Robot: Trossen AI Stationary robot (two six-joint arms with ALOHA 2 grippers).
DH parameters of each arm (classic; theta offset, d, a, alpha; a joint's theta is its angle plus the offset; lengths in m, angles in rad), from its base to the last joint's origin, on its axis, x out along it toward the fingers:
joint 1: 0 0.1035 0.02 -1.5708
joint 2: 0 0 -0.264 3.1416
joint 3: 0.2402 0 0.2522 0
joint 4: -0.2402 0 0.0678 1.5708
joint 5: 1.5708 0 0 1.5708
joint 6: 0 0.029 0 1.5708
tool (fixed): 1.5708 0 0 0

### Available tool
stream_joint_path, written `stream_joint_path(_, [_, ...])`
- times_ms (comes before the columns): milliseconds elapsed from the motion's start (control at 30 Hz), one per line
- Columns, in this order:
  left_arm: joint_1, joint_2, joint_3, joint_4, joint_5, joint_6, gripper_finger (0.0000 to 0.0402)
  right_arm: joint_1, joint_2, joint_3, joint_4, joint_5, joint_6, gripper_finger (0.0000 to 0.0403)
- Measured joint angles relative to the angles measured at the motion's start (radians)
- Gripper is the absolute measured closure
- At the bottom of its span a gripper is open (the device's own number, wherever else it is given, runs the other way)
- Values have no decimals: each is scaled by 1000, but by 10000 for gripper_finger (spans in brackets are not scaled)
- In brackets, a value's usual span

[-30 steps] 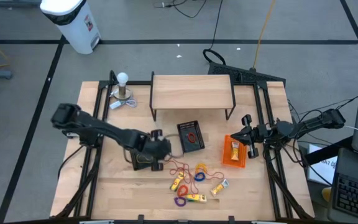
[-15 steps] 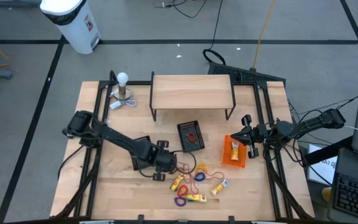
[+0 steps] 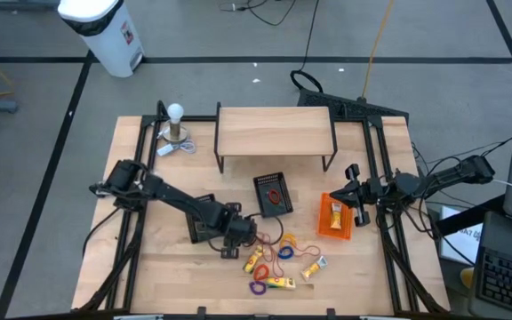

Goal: Pick & Place Office Desk Supplies
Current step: Put the red rubber band into the left black bin

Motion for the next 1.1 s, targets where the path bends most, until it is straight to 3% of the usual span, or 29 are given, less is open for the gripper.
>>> stream_joint_path(300, [53, 64, 4, 14, 70, -37, 301, 0, 1, 0, 59, 0, -72, 399])
stream_joint_path(633, [36, 58, -1, 45, 46, -20, 394, 0, 2, 0, 48, 1, -79, 399])
stream_joint_path(800, [17, 33, 21, 28, 31, 53, 398, 0, 2, 0, 40, 1, -57, 399])
stream_joint_path(1100, [-32, -88, 160, -69, -109, 138, 400, 0, 1, 0, 39, 0, -56, 399])
